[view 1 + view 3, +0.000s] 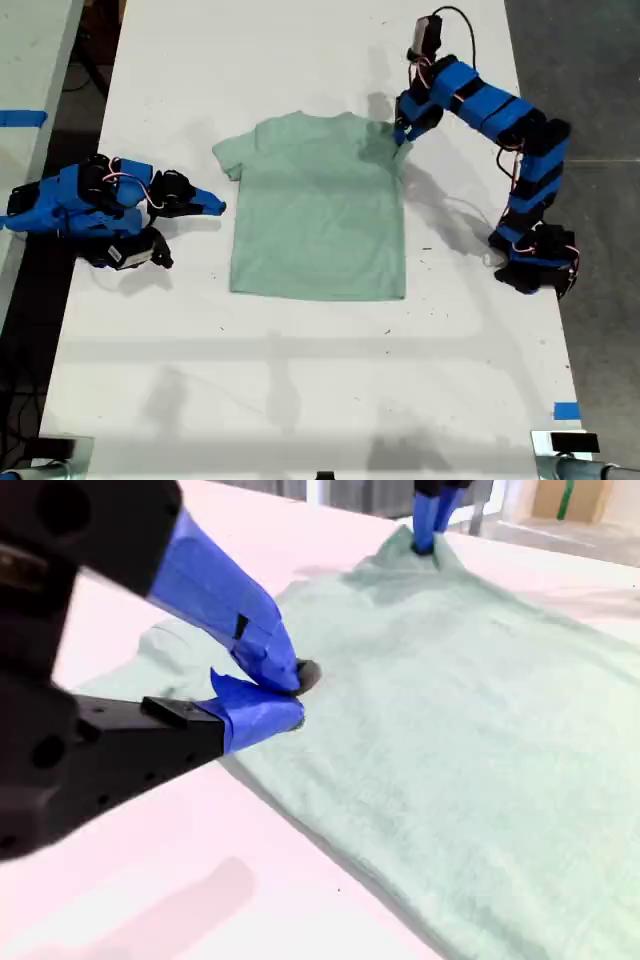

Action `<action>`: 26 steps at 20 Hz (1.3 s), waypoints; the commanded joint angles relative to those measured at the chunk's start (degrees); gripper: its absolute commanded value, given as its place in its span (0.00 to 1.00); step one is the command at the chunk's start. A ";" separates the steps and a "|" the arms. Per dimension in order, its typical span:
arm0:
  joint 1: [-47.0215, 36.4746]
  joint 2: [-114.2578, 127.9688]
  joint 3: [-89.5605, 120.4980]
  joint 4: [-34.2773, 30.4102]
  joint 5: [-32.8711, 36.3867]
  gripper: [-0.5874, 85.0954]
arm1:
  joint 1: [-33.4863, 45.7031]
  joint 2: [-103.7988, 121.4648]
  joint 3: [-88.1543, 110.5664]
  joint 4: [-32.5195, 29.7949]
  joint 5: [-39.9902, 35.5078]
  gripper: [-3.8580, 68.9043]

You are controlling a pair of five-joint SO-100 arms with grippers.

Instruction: Fold t shirt

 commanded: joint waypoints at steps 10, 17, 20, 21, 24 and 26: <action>-0.18 0.44 0.88 -1.23 -0.97 0.01 | -24.43 -1.14 -5.80 -14.33 -5.98 0.07; -0.18 0.44 0.88 -1.05 -0.97 0.01 | -26.28 -7.65 -7.12 -13.89 -3.52 0.45; -0.18 0.44 0.88 -1.05 -0.97 0.01 | -24.96 0.00 -7.12 -10.72 -2.90 0.48; -0.18 0.44 0.88 -1.05 -0.97 0.01 | -24.08 3.52 -6.94 -8.96 -2.02 0.44; -0.18 0.44 0.88 -1.05 -0.97 0.01 | -18.37 18.37 -2.99 -1.49 1.85 0.43; -0.18 0.44 0.79 -1.05 -0.97 0.01 | -15.12 31.03 2.29 1.93 1.85 0.45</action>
